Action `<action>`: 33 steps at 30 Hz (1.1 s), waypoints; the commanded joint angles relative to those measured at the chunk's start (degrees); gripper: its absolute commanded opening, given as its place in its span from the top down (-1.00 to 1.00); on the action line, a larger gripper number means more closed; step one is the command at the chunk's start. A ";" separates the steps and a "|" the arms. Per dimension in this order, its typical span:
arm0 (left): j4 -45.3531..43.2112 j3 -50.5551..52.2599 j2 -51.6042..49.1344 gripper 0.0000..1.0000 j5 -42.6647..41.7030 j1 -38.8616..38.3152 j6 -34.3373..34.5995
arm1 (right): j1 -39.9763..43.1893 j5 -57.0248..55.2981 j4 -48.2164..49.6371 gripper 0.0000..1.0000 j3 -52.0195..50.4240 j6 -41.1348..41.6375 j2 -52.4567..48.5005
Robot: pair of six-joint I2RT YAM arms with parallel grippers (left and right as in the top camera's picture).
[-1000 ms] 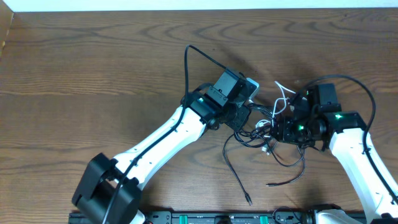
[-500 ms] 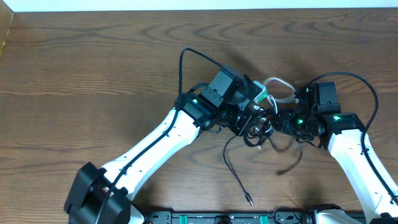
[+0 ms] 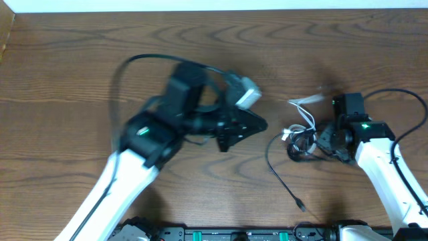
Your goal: Untangle cables
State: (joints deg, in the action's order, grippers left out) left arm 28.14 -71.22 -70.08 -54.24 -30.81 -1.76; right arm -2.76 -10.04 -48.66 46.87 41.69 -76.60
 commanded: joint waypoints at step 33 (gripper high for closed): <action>-11.50 -1.11 -35.56 -0.82 30.10 -11.89 14.14 | 14.40 32.48 5.38 -0.98 12.76 -25.83 9.05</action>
State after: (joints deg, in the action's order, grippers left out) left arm 18.02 -71.79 -101.62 -28.51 -40.80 9.13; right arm 10.66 23.66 -42.65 58.39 14.09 -69.82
